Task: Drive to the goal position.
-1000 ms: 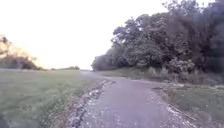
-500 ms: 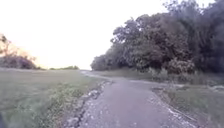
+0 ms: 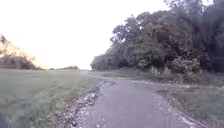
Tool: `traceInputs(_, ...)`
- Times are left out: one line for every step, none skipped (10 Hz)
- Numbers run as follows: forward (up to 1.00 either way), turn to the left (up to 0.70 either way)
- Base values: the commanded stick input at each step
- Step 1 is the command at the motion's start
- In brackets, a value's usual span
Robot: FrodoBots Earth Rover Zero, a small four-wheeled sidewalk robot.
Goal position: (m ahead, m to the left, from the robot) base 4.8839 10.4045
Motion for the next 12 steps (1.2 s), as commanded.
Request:
traceInputs(0.00,0.00)
traceInputs(0.00,0.00)
traceInputs(0.00,0.00)
traceInputs(0.00,-0.70)
traceInputs(0.00,-0.70)
traceInputs(0.00,-0.70)
traceInputs(0.00,0.00)
traceInputs(0.00,0.00)
traceInputs(0.00,0.00)
traceInputs(0.00,0.00)
traceInputs(0.00,0.00)
traceInputs(0.00,0.00)
